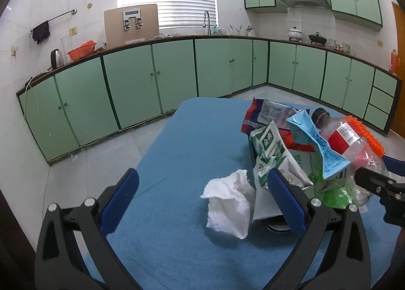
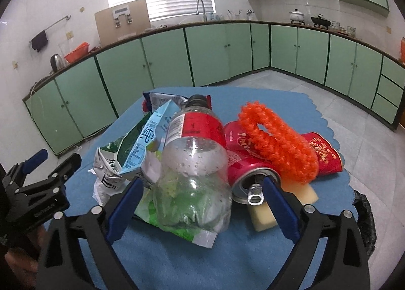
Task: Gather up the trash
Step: 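Reach the right gripper to the clear plastic bottle and close on it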
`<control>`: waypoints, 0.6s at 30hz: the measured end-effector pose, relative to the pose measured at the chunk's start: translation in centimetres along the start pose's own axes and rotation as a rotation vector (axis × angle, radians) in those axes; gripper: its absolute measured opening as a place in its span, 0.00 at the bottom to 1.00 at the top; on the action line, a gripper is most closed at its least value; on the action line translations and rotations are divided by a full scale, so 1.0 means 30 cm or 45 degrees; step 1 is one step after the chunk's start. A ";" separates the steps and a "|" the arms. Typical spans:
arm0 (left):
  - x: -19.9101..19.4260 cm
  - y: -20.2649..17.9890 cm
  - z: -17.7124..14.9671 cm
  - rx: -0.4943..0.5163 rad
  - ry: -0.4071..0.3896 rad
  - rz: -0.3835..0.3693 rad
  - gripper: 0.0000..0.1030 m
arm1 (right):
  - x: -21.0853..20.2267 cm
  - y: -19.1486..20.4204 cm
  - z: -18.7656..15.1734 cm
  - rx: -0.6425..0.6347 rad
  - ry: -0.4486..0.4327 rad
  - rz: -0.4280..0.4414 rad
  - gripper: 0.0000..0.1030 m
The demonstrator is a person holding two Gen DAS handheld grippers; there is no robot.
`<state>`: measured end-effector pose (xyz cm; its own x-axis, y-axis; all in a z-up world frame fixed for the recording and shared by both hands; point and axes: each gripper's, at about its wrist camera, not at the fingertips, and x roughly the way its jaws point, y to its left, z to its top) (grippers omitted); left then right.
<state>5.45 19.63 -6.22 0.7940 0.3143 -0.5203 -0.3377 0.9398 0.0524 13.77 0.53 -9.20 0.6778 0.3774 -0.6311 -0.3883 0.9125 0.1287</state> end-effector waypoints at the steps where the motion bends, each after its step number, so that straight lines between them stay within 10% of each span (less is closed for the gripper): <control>1: 0.003 -0.003 0.001 -0.003 0.003 -0.002 0.95 | 0.007 0.002 0.001 -0.001 0.003 0.000 0.88; 18: 0.009 -0.044 -0.003 0.007 0.004 -0.024 0.95 | 0.051 -0.016 -0.012 0.043 0.095 0.096 0.60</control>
<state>6.07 18.45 -6.51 0.7985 0.2963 -0.5240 -0.3202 0.9462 0.0471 14.76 0.63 -10.49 0.5986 0.4337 -0.6735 -0.4143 0.8872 0.2031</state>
